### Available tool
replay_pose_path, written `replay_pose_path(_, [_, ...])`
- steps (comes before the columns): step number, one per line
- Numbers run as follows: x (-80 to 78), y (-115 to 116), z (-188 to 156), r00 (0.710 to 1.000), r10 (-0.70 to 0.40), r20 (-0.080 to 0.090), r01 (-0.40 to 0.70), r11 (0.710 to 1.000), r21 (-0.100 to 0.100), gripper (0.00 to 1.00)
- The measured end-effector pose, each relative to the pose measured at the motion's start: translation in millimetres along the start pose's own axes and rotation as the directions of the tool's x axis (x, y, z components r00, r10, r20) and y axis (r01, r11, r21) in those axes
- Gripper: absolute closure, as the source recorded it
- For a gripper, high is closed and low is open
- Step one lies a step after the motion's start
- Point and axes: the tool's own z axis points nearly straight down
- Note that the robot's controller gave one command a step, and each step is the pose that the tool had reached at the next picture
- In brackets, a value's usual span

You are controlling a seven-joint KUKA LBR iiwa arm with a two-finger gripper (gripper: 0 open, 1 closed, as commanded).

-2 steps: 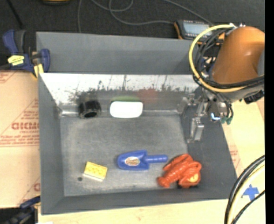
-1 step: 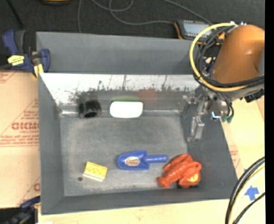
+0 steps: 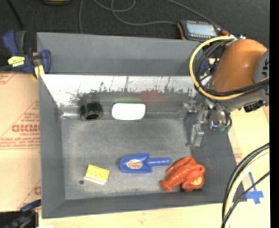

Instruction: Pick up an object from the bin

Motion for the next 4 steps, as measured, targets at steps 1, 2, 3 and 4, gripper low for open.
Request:
replay_pose_path(1, [7.9, -2.5, 22.7, 1.000, 0.004, -0.004, -0.004, 1.000, 0.000, 0.00])
replay_pose_path(2, [12.3, 33.4, 13.1, 0.998, -0.064, -0.020, 0.064, 0.998, -0.001, 0.00])
replay_pose_path(3, [18.9, 41.9, 30.5, 0.980, -0.199, 0.004, 0.199, 0.980, 0.000, 0.00])
replay_pose_path(4, [61.2, 21.0, 92.5, 0.940, -0.341, -0.006, 0.341, 0.940, -0.004, 0.00])
